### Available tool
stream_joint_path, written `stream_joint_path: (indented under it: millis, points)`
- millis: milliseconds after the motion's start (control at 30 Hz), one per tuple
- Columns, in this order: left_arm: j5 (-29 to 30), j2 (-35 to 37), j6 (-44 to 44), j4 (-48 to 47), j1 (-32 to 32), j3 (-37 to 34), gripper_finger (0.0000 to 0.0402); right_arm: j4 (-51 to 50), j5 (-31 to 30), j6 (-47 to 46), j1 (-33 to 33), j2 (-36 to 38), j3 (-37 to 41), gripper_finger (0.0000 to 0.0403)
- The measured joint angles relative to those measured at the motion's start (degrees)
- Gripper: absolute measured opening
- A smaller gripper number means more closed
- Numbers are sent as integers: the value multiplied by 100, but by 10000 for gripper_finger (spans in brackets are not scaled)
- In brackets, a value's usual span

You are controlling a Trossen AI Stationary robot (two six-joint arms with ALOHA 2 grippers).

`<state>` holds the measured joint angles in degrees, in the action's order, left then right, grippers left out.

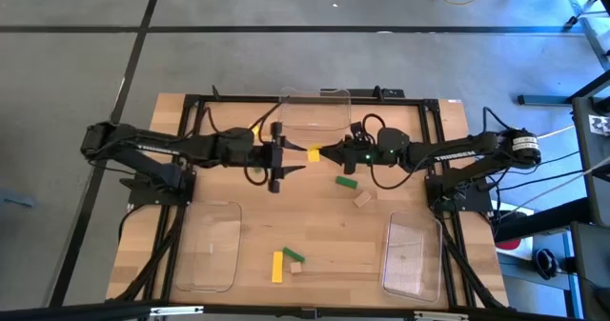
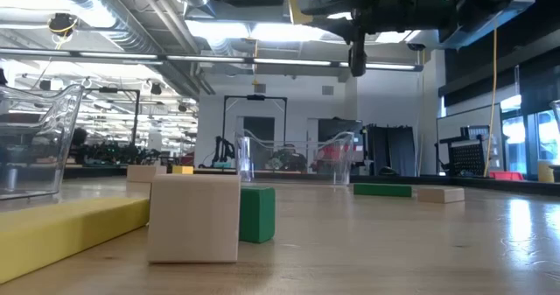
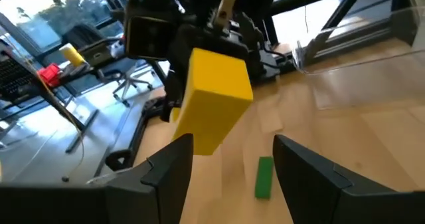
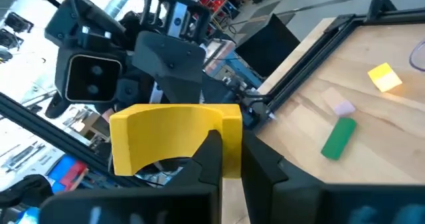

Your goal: Sort & place blocks by color

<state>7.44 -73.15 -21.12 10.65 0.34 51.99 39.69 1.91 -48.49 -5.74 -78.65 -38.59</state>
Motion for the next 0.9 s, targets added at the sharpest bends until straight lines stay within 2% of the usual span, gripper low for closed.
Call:
stream_joint_path:
  millis: [300,500,700,900]
  points:
    - [143,-189,-5,663,-7,2,203,43,-252,-145,193,-93,-4,28]
    - [-163,-371,-4,1127,-1,4,203,-51,-332,-77,265,-99,-100,28]
    - [-149,-412,-4,1144,2,2,197,-50,-334,-48,256,-97,-103,28]
    - [-54,-410,17,1128,2,2,162,-66,-342,-64,254,-97,-105,28]
